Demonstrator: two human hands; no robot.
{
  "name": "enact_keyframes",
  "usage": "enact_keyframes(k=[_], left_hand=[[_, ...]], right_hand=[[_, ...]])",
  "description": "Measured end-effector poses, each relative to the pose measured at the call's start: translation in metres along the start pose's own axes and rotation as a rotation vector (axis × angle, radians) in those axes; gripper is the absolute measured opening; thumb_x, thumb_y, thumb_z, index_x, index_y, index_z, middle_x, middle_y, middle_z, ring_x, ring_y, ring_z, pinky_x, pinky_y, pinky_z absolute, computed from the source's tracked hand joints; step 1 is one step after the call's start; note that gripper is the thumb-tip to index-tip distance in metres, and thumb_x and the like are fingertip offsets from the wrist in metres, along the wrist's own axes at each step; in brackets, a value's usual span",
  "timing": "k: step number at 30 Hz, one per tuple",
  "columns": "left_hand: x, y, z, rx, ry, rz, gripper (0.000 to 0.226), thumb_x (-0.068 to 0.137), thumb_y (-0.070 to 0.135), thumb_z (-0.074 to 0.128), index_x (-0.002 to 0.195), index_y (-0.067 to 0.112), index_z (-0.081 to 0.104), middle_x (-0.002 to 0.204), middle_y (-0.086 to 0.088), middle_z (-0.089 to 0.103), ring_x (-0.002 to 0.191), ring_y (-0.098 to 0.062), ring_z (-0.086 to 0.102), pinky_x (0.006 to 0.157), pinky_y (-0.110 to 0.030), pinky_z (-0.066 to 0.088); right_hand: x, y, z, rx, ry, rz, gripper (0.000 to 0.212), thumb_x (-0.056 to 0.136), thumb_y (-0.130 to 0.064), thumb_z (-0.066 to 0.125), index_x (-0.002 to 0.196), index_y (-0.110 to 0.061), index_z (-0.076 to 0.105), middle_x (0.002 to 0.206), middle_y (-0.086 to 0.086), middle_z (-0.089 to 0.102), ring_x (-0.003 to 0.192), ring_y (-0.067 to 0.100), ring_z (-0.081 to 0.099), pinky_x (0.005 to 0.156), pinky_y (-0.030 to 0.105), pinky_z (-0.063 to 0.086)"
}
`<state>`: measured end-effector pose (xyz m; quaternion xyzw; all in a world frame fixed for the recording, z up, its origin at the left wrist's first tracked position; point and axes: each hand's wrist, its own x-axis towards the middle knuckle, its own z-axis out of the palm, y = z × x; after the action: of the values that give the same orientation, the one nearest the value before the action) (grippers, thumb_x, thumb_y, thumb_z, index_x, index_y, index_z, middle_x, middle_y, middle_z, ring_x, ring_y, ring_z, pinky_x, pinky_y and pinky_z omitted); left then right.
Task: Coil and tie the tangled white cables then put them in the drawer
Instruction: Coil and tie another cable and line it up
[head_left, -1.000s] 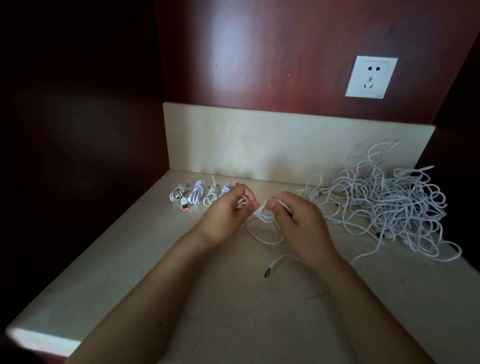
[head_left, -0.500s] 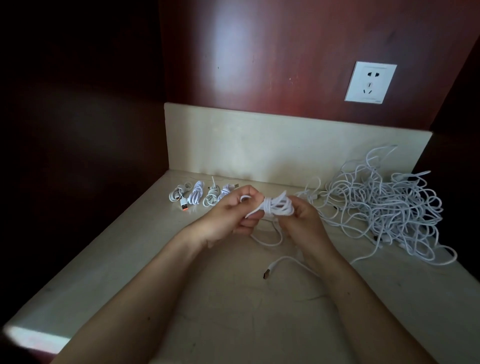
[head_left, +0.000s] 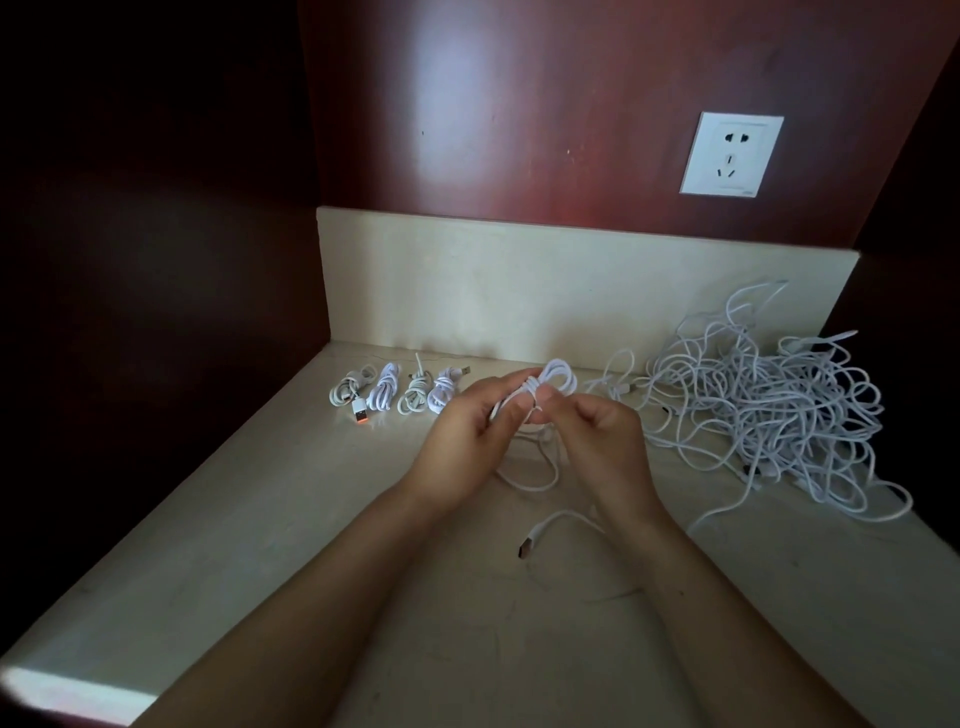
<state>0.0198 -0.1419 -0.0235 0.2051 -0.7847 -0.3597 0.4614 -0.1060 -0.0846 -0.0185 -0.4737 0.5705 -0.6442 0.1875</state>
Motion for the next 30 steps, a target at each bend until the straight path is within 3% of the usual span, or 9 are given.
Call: enact_keyframes(k=[2, 4, 7, 11, 14, 17, 21, 25, 30], left_hand=[[0.002, -0.005, -0.002, 0.052, 0.02, 0.021, 0.03, 0.101, 0.02, 0.05, 0.128, 0.021, 0.063, 0.114, 0.012, 0.068, 0.104, 0.003, 0.062, 0.091, -0.022, 0.046], [0.003, -0.008, -0.005, 0.075, 0.036, 0.039, 0.029, 0.098, 0.02, 0.055, 0.124, 0.022, 0.066, 0.111, 0.01, 0.07, 0.107, -0.004, 0.062, 0.094, -0.024, 0.046], [0.004, -0.002, -0.006, -0.163, 0.033, -0.083, 0.023, 0.096, 0.007, 0.057, 0.112, 0.02, 0.07, 0.099, 0.016, 0.074, 0.095, 0.003, 0.065, 0.083, -0.014, 0.047], [0.006, 0.001, -0.013, -0.328, 0.022, -0.249, 0.018, 0.092, 0.003, 0.06, 0.108, 0.006, 0.069, 0.079, 0.009, 0.075, 0.073, 0.001, 0.067, 0.068, -0.013, 0.049], [0.009, -0.005, -0.021, -0.359, -0.088, -0.413, 0.022, 0.091, 0.015, 0.063, 0.111, 0.011, 0.071, 0.1, -0.006, 0.075, 0.094, -0.017, 0.071, 0.087, -0.032, 0.054], [0.009, -0.008, -0.024, -0.366, -0.167, -0.481, 0.023, 0.095, 0.018, 0.059, 0.115, 0.015, 0.069, 0.11, -0.013, 0.072, 0.108, -0.028, 0.067, 0.101, -0.041, 0.05], [0.008, -0.011, -0.017, -0.288, -0.105, -0.331, 0.021, 0.097, 0.008, 0.056, 0.115, 0.009, 0.065, 0.104, -0.012, 0.071, 0.095, -0.02, 0.068, 0.084, -0.028, 0.055], [0.011, -0.019, -0.012, -0.246, 0.068, -0.329, 0.014, 0.096, 0.006, 0.057, 0.102, 0.017, 0.062, 0.096, -0.017, 0.062, 0.081, -0.019, 0.062, 0.073, -0.029, 0.051], [0.013, -0.022, -0.015, -0.261, 0.158, -0.329, 0.008, 0.096, 0.005, 0.057, 0.102, 0.009, 0.06, 0.089, -0.012, 0.06, 0.07, -0.013, 0.065, 0.067, -0.028, 0.053]], right_hand=[[0.001, 0.001, -0.001, -0.035, 0.008, -0.033, 0.029, 0.092, -0.02, 0.066, 0.063, -0.024, 0.072, 0.065, 0.006, 0.071, 0.06, 0.005, 0.059, 0.063, 0.016, 0.044], [0.001, 0.001, -0.001, -0.046, -0.007, -0.058, 0.031, 0.092, -0.018, 0.066, 0.062, -0.027, 0.07, 0.062, 0.002, 0.07, 0.057, 0.002, 0.058, 0.06, 0.015, 0.043], [0.002, 0.0, -0.003, -0.018, -0.074, -0.049, 0.029, 0.092, -0.014, 0.066, 0.067, -0.026, 0.072, 0.055, -0.015, 0.066, 0.055, -0.007, 0.056, 0.059, 0.012, 0.042], [0.003, -0.002, -0.008, -0.066, -0.167, -0.083, 0.025, 0.091, -0.015, 0.068, 0.069, -0.026, 0.075, 0.06, -0.006, 0.07, 0.056, -0.001, 0.057, 0.059, 0.02, 0.043], [0.004, 0.002, -0.008, -0.093, -0.207, -0.068, 0.028, 0.091, -0.017, 0.069, 0.066, -0.028, 0.076, 0.072, 0.004, 0.075, 0.07, 0.019, 0.071, 0.07, 0.034, 0.052], [0.005, 0.006, -0.009, -0.142, -0.227, -0.059, 0.022, 0.09, -0.019, 0.069, 0.069, -0.02, 0.077, 0.072, -0.001, 0.075, 0.071, 0.019, 0.071, 0.074, 0.039, 0.052], [0.006, 0.011, -0.006, -0.238, -0.19, -0.061, 0.028, 0.09, -0.022, 0.067, 0.065, -0.033, 0.073, 0.072, -0.002, 0.073, 0.067, 0.015, 0.067, 0.07, 0.037, 0.051], [0.008, 0.018, -0.005, -0.256, -0.133, -0.065, 0.023, 0.089, -0.024, 0.069, 0.071, -0.01, 0.071, 0.066, 0.011, 0.064, 0.059, 0.019, 0.055, 0.065, 0.039, 0.047], [0.004, 0.01, -0.005, -0.171, -0.07, -0.077, 0.026, 0.087, -0.02, 0.072, 0.063, -0.011, 0.066, 0.059, 0.002, 0.064, 0.057, 0.009, 0.058, 0.063, 0.029, 0.046]])
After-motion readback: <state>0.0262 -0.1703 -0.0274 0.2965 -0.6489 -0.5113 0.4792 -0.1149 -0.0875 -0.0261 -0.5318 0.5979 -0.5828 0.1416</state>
